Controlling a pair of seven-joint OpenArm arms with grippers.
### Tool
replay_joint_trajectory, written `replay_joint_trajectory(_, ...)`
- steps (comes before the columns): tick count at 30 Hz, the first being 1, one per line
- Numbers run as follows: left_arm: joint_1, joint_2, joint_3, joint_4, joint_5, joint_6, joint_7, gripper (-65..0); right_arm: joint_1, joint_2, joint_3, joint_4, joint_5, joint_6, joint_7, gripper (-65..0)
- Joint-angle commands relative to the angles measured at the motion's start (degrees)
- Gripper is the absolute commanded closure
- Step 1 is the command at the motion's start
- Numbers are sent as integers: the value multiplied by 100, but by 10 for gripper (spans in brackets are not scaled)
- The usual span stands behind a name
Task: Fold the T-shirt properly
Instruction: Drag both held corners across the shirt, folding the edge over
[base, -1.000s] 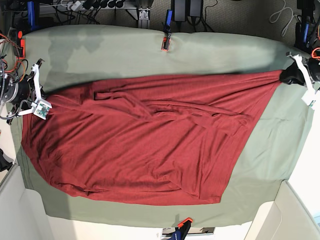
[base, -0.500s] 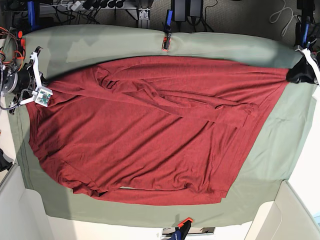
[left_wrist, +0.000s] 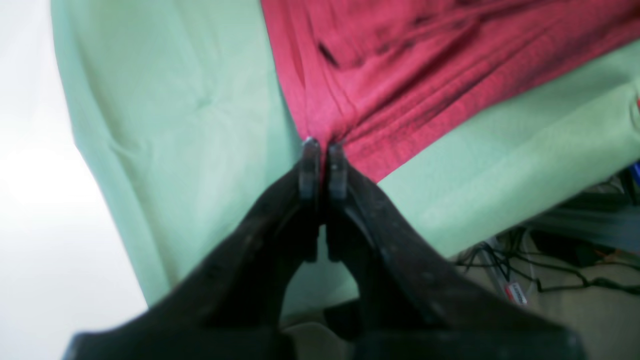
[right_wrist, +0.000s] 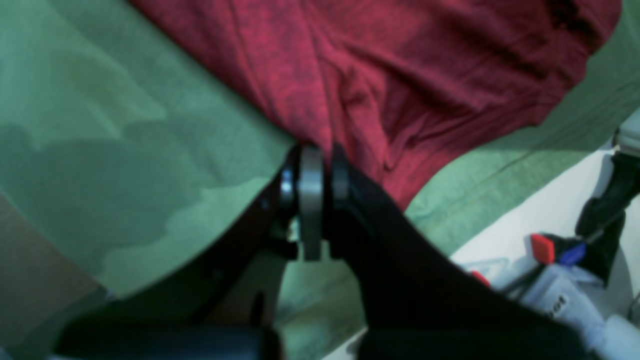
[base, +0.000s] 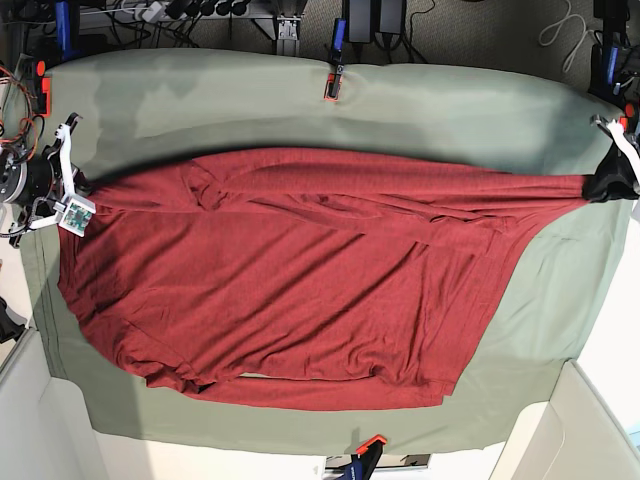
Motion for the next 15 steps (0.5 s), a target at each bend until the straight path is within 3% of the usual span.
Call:
replay_joint_trajectory(1,-87,-133,-74,4,-48,-12,-111,0,192,107,94,-61,-15,-17,37,0)
replay_joint_trajectory(8,-446,-131,339,-326,109,-12,-363,0,785,-291,92,-953,428,216,15,0)
replay_joint_trajectory(15,-1355,-164,1228,-719,813,223,-575,0,1082,-732,90,-1408,640,297,-129,0)
